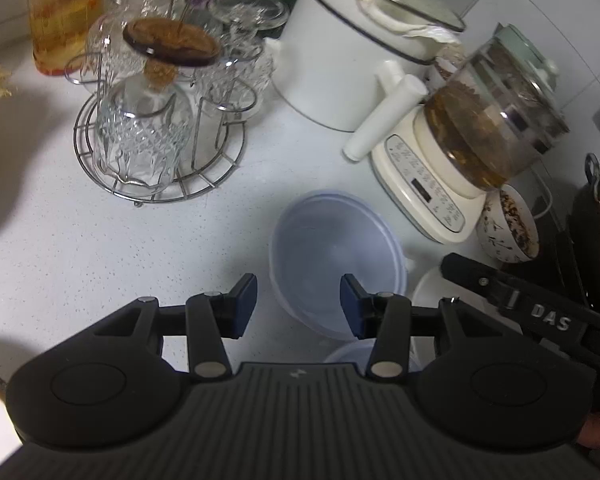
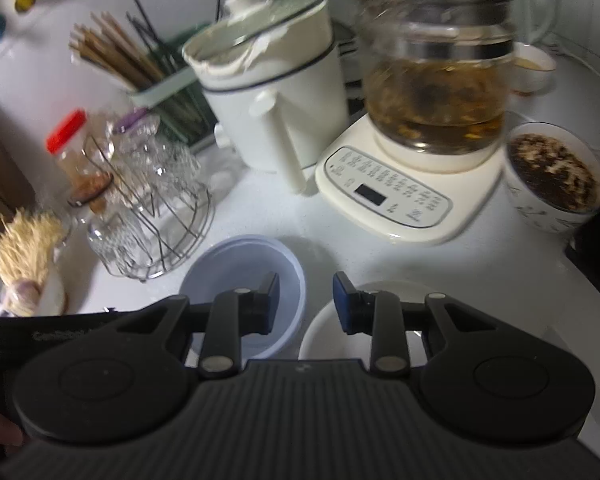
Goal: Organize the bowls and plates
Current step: 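Close both grippers on the rim of the light blue bowl, then lift the light blue bowl with both grippers toward the plate stack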
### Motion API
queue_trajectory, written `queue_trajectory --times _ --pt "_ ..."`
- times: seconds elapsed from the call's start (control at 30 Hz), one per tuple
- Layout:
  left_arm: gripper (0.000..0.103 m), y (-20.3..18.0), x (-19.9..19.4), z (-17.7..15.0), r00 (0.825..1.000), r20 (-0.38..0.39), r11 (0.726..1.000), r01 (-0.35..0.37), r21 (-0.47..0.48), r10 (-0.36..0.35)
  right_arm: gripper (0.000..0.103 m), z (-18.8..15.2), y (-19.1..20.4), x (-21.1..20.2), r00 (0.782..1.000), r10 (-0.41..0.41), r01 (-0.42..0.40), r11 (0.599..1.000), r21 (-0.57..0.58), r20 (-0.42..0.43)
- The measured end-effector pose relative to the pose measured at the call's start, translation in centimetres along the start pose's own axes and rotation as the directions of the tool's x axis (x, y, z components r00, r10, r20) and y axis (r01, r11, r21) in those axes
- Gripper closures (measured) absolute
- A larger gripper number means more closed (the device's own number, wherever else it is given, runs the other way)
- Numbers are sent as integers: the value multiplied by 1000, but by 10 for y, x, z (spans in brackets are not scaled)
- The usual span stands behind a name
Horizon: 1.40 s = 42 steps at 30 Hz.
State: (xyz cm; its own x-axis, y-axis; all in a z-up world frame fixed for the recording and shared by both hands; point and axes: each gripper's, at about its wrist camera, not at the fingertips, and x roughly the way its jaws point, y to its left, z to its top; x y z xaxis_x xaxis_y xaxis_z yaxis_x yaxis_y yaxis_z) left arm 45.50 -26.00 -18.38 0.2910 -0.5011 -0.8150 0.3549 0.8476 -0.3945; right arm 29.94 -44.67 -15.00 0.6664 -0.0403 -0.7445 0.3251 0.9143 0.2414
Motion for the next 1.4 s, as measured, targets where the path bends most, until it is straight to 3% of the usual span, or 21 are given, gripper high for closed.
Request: queue_trajectory --times 0.13,0.3,0.53,0.8,1.07,1.4 --pt "54 9 12 -1 1000 -6 1000 1 -25 -1 70 4 5 24 999 20 -20 1000 -13 -46" --pt "70 14 22 -2 1000 -1 999 5 -52 -5 70 5 9 45 996 24 -28 999 -42 -86" --pt "92 19 33 4 1000 -7 996 9 -85 -9 89 5 10 61 992 17 -27 997 -76 -128" --pt "92 13 23 9 1000 -8 998 0 -71 0 89 13 10 51 993 43 -49 997 -57 -109" --pt "92 -6 -16 20 999 43 1000 15 -20 -14 89 25 17 9 998 59 -61 997 -57 -30" --pt "92 -20 -47 7 997 58 998 46 -38 -43 89 14 11 -32 997 69 -68 998 -18 25"
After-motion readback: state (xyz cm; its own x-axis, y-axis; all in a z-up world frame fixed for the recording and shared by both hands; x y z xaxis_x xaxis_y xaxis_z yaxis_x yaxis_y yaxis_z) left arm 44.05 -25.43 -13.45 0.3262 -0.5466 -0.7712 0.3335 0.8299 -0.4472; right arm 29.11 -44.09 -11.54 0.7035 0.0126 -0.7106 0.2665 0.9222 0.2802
